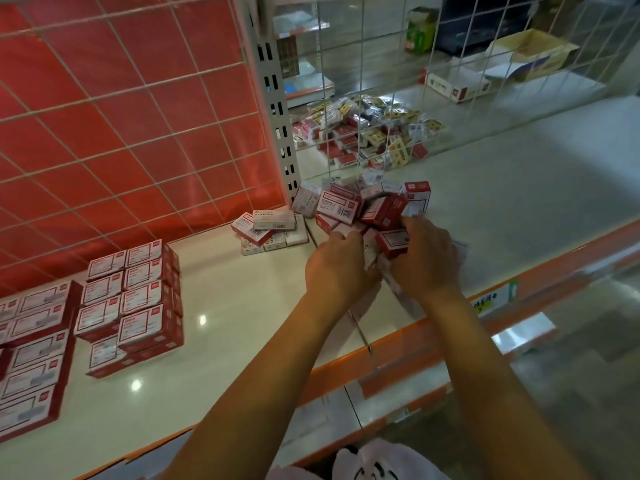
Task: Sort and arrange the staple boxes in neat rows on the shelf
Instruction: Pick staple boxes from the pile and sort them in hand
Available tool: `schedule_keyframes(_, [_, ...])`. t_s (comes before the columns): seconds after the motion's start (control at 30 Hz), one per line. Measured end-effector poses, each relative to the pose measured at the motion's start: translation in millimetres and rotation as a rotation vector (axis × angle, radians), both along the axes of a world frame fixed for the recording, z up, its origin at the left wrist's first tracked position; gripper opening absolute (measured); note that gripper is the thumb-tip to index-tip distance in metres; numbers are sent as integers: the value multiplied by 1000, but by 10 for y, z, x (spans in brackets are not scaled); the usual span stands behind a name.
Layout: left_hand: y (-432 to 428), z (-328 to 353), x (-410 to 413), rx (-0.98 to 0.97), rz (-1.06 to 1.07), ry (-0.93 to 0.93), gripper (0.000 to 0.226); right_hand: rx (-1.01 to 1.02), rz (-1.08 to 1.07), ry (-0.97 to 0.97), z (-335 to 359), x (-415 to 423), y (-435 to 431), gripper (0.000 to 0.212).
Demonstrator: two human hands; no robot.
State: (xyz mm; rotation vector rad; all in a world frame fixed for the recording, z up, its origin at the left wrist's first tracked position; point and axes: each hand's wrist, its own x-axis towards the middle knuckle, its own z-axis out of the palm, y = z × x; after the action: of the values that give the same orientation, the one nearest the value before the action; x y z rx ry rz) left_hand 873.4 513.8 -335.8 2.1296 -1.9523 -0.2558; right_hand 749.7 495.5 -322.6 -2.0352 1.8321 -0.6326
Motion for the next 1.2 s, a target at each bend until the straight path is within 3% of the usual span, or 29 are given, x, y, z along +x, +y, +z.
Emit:
schedule_keyframes(0.27, [112,-1,96,-32,76,106,23,77,14,52,35,-29,2,46])
schedule_keyframes(0.6, [285,56,297,-92,173,432,40,136,-4,-4,22,15,67,41])
schedule_keyframes(0.83, [480,153,531,-121,255,499,44,45,84,-182,28,199,133,40])
schedule_keyframes(1.2, [858,296,983,-180,395,575,51,-42,227,-280,58,626,276,42])
